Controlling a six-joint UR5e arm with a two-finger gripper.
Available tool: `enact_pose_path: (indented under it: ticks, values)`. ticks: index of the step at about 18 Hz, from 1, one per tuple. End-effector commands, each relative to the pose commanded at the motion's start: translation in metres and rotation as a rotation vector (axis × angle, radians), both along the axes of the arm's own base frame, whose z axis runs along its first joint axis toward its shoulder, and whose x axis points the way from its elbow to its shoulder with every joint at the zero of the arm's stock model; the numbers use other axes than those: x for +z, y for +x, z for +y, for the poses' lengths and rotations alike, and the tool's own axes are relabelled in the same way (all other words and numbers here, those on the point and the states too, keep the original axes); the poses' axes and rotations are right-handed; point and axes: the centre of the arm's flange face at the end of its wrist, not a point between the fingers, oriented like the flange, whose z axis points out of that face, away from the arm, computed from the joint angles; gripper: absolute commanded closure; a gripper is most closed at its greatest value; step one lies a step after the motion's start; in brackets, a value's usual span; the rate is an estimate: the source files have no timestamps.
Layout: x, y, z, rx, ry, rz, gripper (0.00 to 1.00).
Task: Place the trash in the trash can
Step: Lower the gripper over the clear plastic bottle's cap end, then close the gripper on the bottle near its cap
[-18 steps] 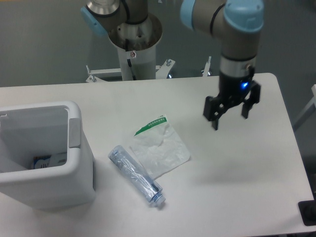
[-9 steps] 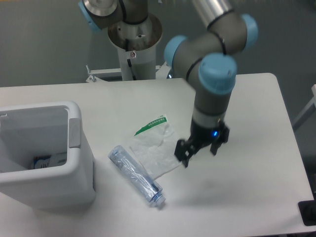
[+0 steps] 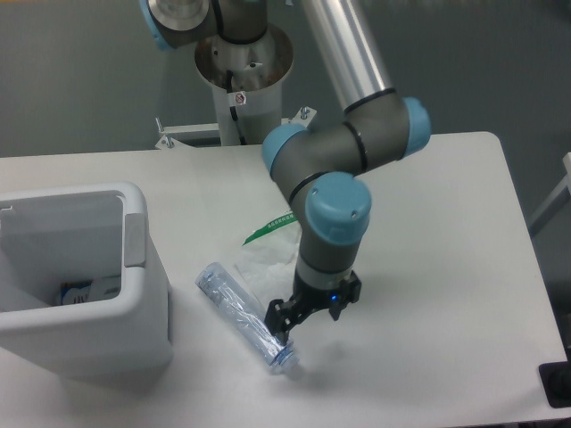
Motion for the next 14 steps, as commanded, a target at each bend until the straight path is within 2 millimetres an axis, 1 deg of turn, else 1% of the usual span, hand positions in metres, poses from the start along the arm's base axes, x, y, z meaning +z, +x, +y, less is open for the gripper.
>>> enact_pose_path:
  ticks: [1, 3, 5, 6, 8, 10, 14]
  values:
    - [-0.003, 0.002, 0.005, 0.0, -0.001, -0.003, 0.0]
    - [-0.006, 0.006, 0.009, 0.006, -0.017, 0.005, 0.0]
    - [-0.02, 0.008, 0.012, 0.001, -0.037, -0.003, 0.0]
    - [-0.023, 0.007, 0.013, 0.001, -0.046, 0.001, 0.0]
    - [-0.031, 0.012, 0.019, -0.008, -0.058, 0.0, 0.0]
    - [-0.04, 0.013, 0.018, -0.009, -0.077, -0.002, 0.0]
    - [-0.046, 0.015, 0.022, 0.002, -0.082, -0.009, 0.0]
